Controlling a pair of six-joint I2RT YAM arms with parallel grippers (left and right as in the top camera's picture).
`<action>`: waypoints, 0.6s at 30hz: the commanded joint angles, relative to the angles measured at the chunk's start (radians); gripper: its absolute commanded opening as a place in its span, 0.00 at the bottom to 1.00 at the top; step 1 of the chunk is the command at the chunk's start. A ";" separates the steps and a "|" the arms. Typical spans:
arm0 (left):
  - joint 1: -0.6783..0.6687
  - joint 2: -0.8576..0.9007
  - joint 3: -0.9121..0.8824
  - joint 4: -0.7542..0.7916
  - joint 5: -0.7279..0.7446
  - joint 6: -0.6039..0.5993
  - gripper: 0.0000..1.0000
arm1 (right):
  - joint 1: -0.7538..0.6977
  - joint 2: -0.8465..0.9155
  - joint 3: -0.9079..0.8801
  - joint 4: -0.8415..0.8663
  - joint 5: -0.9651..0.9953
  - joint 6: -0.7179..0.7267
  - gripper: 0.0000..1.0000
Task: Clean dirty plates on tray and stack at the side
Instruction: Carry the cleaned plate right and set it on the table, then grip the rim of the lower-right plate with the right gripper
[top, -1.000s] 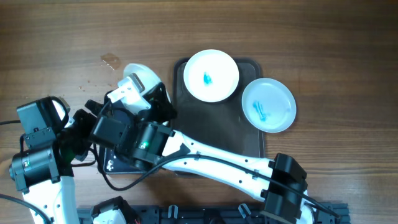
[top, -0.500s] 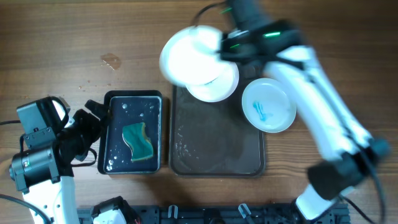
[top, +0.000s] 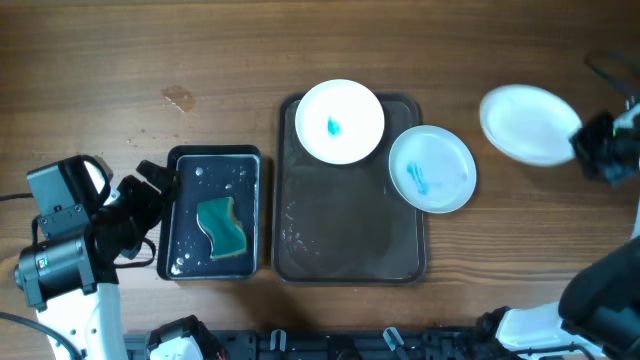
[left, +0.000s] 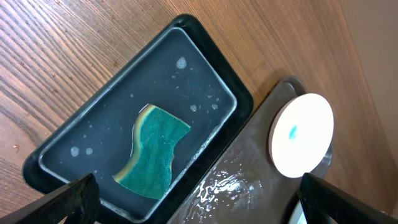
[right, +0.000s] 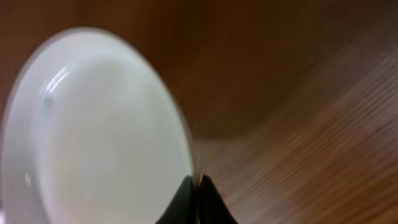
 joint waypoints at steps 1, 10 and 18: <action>0.006 -0.006 0.018 0.003 0.011 0.008 1.00 | -0.030 -0.003 -0.146 0.118 0.019 0.022 0.04; 0.006 -0.006 0.018 0.002 0.011 0.008 1.00 | -0.018 -0.032 -0.179 0.124 0.084 0.067 0.45; 0.006 -0.006 0.018 0.002 0.011 0.008 1.00 | 0.238 -0.175 -0.194 -0.024 -0.181 -0.125 0.48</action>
